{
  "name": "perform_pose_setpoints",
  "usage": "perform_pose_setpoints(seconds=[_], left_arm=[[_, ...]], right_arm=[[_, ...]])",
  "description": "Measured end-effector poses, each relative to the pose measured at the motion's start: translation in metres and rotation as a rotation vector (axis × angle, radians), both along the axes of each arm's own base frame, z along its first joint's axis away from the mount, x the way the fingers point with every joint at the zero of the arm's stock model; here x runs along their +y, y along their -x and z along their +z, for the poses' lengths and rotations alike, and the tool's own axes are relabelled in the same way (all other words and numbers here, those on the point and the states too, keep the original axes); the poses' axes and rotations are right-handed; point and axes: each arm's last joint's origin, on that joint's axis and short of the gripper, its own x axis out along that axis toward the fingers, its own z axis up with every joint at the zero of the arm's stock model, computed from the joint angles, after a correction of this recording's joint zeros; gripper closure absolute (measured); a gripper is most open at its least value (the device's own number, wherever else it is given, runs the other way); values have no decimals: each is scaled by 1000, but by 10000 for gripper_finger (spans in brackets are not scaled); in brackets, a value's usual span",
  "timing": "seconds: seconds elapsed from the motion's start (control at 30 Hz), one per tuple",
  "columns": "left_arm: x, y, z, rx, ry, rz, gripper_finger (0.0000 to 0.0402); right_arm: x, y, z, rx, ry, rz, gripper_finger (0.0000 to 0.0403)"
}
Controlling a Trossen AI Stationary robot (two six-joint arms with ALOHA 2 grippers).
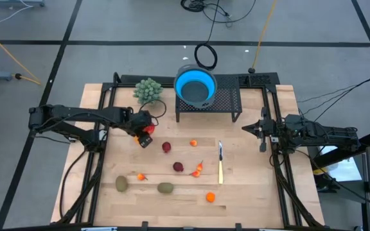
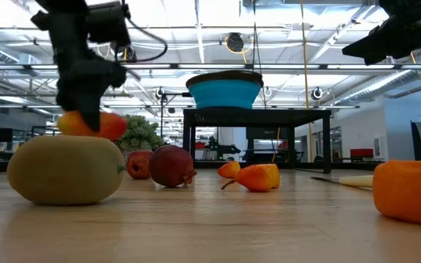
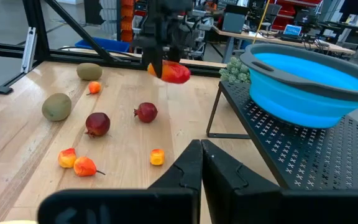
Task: Pick & Place Fruit
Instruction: Put the orange mango into the blue strainer bowl on the shelf
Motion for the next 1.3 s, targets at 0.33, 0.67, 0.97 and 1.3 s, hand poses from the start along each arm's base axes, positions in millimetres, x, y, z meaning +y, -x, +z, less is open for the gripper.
perform_pose_setpoints(seconds=[0.33, 0.67, 0.97, 1.3], left_arm=[[-10, -31, 41, -328, 87, -253, 177], [-31, -62, 78, -808, 74, -370, 194], [-42, -70, 122, -1267, 42, -462, 175], [-56, -61, 160, -1678, 0, -517, 175]], right_arm=[[0, 0, 0, 0, 0, 0, 403], [0, 0, 0, 0, 0, 0, 403], [0, 0, 0, 1, 0, 0, 403], [0, 0, 0, 2, 9, 1, 403]])
